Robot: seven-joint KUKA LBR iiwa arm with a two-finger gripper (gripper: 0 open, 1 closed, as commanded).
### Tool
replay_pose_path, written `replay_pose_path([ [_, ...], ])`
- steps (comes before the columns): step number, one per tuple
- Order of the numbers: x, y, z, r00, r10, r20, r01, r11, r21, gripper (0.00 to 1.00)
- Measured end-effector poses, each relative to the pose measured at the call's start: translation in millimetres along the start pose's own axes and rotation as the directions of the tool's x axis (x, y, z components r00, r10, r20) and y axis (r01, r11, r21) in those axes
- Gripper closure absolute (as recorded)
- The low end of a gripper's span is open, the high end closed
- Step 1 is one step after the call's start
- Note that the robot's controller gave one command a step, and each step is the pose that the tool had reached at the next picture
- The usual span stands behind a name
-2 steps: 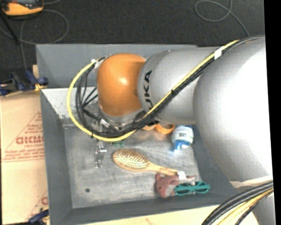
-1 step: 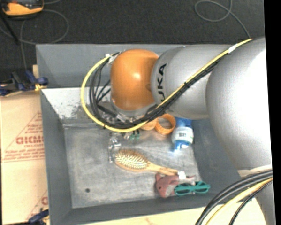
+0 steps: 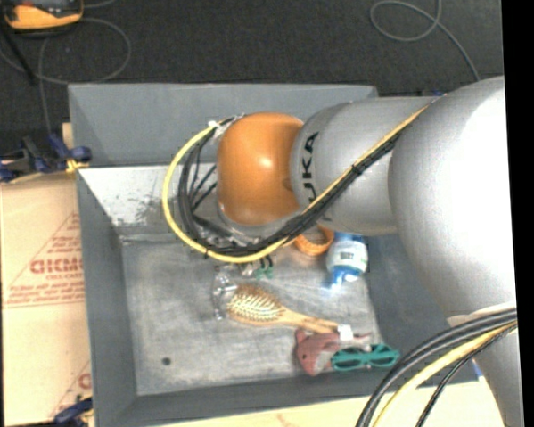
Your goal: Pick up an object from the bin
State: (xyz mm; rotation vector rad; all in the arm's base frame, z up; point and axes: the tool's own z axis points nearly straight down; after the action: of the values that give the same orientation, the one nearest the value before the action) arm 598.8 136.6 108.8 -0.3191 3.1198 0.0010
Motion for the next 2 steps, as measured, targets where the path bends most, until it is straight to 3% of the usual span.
replay_pose_path([
  [1,10.3,-22,6,0.984,0.18,-0.005,-0.18,0.984,0.0,0.0],
  [2,30.0,-70,22,0.985,-0.171,0.008,0.171,0.985,-0.001,1.0],
])
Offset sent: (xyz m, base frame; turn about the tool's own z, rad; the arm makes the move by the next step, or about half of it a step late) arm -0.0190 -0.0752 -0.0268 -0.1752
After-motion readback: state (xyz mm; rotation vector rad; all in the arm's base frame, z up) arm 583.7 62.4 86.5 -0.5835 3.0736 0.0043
